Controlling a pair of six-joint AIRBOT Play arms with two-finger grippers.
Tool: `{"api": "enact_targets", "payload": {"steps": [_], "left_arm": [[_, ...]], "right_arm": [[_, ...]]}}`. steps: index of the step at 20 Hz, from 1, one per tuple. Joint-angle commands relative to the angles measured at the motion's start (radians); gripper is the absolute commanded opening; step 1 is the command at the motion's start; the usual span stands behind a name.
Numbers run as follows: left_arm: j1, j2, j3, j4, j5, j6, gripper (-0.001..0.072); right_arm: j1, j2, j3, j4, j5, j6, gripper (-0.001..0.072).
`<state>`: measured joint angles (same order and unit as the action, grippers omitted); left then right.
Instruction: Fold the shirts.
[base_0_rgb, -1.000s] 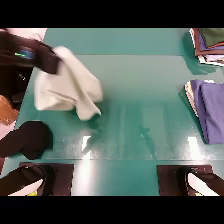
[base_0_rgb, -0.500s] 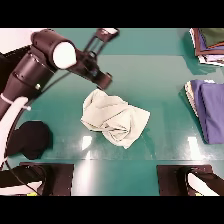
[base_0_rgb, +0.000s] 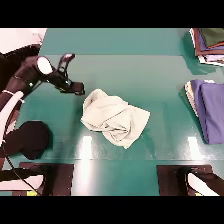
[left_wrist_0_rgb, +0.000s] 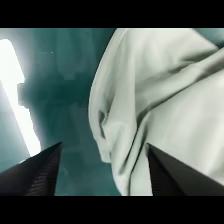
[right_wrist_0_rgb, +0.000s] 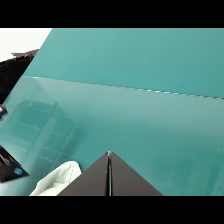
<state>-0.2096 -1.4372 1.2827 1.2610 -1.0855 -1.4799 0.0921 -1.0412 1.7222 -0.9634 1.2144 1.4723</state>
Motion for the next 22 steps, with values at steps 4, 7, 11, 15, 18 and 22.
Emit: {"api": "enact_targets", "payload": {"steps": [4,7,11,15,18,22], "left_arm": [[0.027,-0.101,-0.132,-0.299,0.15,0.14,0.0613],[0.028,-0.106,-0.122,-0.294,0.193,0.146,0.0164],[0.028,-0.096,-0.01,-0.149,0.149,0.115,0.0026],[0.028,-0.089,0.107,-0.079,0.084,0.119,0.0028],[0.028,-0.09,0.111,-0.078,0.084,0.12,0.0027],[0.028,-0.09,0.111,-0.073,0.085,0.127,0.0027]], "right_arm": [[0.0,-0.033,0.0,-0.005,0.077,0.004,0.0016],[0.0,-0.075,-0.021,-0.009,0.156,0.05,0.0016],[0.0,-0.077,-0.259,-0.07,0.184,0.103,0.0016],[0.0,-0.071,-0.627,-0.1,0.136,0.152,0.012],[0.028,-0.087,-0.907,-0.008,-0.021,0.154,0.0517],[0.13,-0.196,-1.051,0.176,-0.197,0.063,0.0508]]}}
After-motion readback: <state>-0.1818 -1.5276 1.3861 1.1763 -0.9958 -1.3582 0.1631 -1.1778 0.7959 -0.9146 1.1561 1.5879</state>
